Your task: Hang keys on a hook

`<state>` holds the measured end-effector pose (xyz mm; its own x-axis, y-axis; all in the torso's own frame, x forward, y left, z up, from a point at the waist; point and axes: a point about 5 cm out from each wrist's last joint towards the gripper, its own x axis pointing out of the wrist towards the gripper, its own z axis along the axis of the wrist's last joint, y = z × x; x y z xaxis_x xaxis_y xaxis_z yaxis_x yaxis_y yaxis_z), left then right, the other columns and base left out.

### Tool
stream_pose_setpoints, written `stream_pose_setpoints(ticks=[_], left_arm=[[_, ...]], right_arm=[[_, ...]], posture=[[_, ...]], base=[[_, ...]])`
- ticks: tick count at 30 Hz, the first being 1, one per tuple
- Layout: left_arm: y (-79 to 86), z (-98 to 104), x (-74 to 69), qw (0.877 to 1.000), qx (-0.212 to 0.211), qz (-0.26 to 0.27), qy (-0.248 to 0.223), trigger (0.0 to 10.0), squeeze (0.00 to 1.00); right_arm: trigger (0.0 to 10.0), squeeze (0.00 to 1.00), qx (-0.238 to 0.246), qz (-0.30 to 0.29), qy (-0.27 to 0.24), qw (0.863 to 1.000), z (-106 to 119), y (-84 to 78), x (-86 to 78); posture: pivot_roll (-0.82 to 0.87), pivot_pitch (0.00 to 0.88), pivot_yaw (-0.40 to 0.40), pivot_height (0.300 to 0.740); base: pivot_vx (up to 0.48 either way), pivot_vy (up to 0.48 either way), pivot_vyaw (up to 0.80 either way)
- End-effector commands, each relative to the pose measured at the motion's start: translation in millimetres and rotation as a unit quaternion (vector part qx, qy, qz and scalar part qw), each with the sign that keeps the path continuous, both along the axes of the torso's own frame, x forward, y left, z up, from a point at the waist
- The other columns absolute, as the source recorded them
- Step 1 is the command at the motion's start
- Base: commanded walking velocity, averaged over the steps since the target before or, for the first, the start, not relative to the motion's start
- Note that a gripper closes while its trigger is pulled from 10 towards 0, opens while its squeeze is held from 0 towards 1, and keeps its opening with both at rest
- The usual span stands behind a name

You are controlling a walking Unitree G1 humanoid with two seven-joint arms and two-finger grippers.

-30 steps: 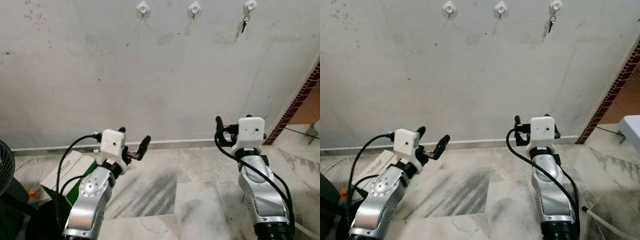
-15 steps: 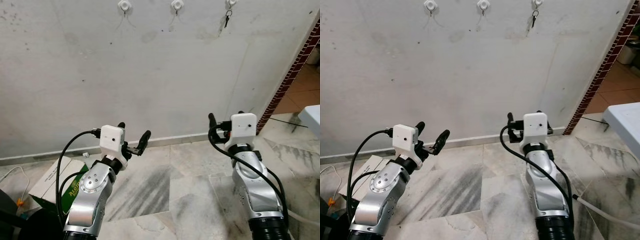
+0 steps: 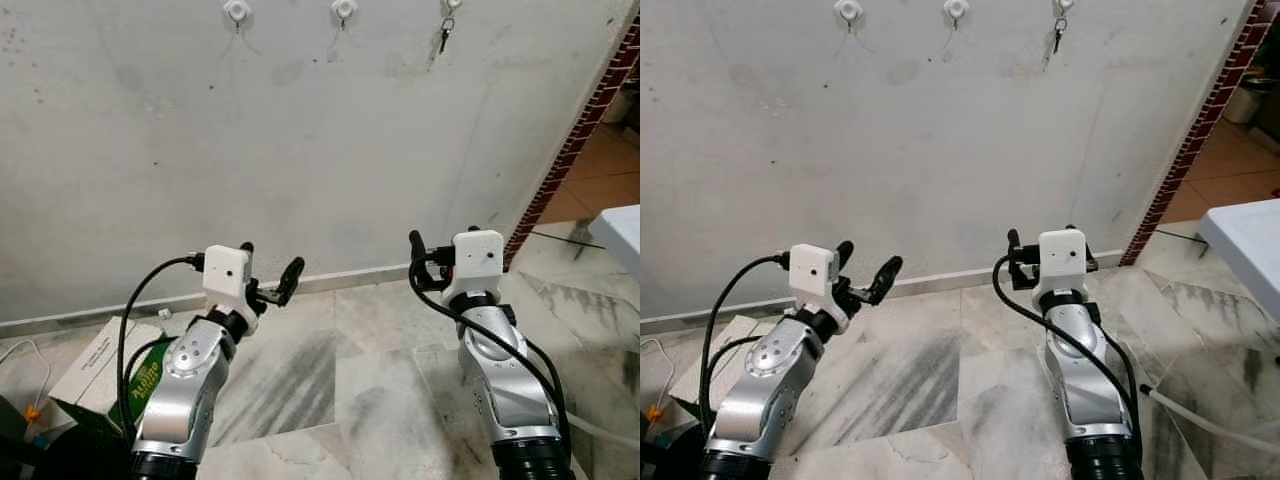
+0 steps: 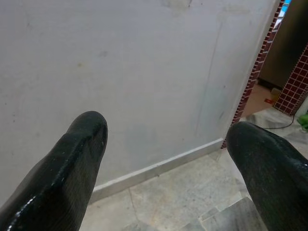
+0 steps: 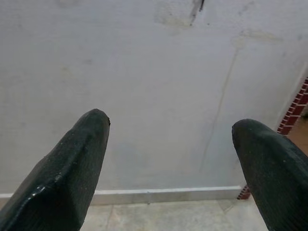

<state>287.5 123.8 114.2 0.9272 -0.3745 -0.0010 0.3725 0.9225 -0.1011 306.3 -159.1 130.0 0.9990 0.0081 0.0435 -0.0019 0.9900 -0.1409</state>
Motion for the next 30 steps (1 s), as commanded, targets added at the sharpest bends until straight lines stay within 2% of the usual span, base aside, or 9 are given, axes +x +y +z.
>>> stream_pose_setpoints(ticks=[1, 22, 30], left_arm=[[4.1, -2.2, 1.3, 1.000, 0.003, 0.003, 0.009, 10.0, 0.00], [1.8, -2.5, 0.3, 1.000, 0.009, -0.017, 0.007, 10.0, 0.00], [1.3, -1.8, 1.5, 1.000, 0.009, -0.020, 0.006, 10.0, 0.00]], right_arm=[[10.0, 0.00, 0.004, -0.006, -0.001, 1.000, 1.6, -1.9, -0.2], [10.0, 0.00, 0.003, -0.008, 0.001, 1.000, 0.1, -0.8, -1.7], [10.0, 0.00, 0.003, -0.012, 0.000, 1.000, 0.2, -1.7, -2.0]], posture=[[-0.02, 0.000, 0.066, 0.740], [-0.02, 0.000, 0.073, 0.740], [-0.02, 0.000, 0.073, 0.740]], base=[[0.000, 0.000, -0.78], [0.000, 0.000, -0.78], [0.000, -0.181, -0.78]])
